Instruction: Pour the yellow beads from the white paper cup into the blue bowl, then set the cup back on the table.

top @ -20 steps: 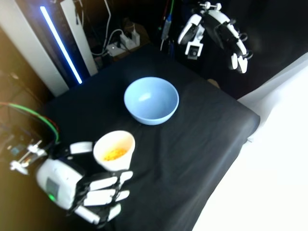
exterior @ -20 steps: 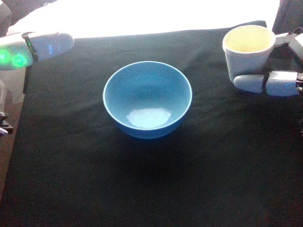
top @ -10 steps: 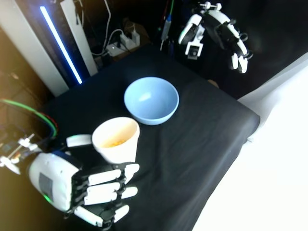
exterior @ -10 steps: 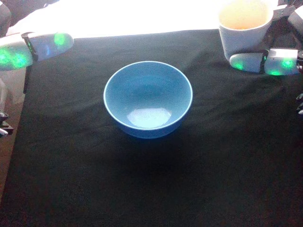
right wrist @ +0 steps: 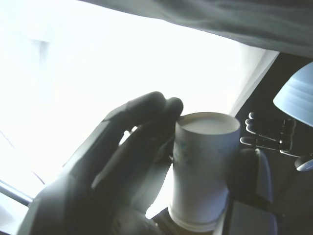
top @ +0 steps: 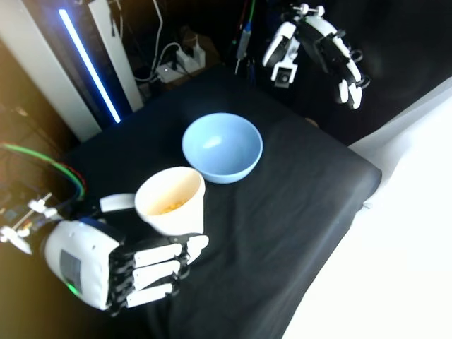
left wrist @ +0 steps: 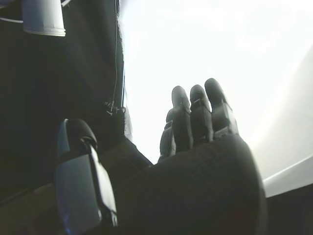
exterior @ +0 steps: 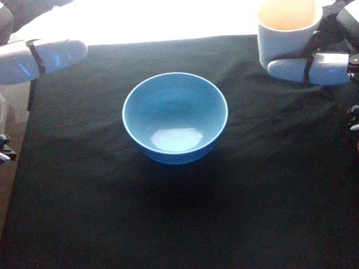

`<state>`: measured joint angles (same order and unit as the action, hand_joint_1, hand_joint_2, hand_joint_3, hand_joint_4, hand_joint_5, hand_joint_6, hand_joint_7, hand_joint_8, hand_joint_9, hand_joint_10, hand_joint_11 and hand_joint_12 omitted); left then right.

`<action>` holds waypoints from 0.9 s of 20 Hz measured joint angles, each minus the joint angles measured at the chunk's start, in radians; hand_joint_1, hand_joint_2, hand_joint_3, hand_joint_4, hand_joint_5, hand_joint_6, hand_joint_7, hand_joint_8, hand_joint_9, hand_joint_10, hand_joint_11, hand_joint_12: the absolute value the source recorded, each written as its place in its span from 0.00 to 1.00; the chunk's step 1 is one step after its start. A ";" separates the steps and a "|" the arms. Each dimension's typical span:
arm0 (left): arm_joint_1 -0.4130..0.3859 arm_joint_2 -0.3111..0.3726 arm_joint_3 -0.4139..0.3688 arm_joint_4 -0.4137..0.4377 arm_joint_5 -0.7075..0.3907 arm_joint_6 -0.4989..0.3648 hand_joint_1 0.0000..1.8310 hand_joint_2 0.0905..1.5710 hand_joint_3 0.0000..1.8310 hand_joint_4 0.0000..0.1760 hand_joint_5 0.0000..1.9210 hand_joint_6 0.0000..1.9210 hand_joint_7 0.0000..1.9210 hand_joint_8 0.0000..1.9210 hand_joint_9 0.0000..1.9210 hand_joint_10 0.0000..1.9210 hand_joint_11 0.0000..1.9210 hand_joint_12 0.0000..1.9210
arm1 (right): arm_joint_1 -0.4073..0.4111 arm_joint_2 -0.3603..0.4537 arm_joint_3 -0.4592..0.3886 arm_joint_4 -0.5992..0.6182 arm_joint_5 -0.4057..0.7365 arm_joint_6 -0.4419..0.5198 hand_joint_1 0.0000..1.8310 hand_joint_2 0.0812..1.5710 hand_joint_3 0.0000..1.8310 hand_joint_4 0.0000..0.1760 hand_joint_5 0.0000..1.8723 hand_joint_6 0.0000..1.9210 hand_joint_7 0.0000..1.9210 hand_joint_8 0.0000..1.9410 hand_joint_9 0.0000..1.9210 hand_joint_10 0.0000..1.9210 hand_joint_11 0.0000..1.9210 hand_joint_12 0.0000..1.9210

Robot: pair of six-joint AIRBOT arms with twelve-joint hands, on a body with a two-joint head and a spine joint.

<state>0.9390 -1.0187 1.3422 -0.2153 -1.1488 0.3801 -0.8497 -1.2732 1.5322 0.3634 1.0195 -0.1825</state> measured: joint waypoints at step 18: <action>0.006 -0.011 0.010 0.002 0.003 -0.003 0.31 0.57 0.00 0.31 0.06 0.00 0.20 0.00 0.11 0.00 0.00 0.23 | 0.116 0.002 0.008 -0.264 -0.111 0.001 0.70 0.65 0.00 0.00 0.76 0.06 0.50 0.53 0.48 0.06 0.04 0.75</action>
<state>0.9451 -1.0302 1.3525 -0.2138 -1.1461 0.3767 -0.7341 -1.2713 1.5398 0.0998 0.9081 -0.1818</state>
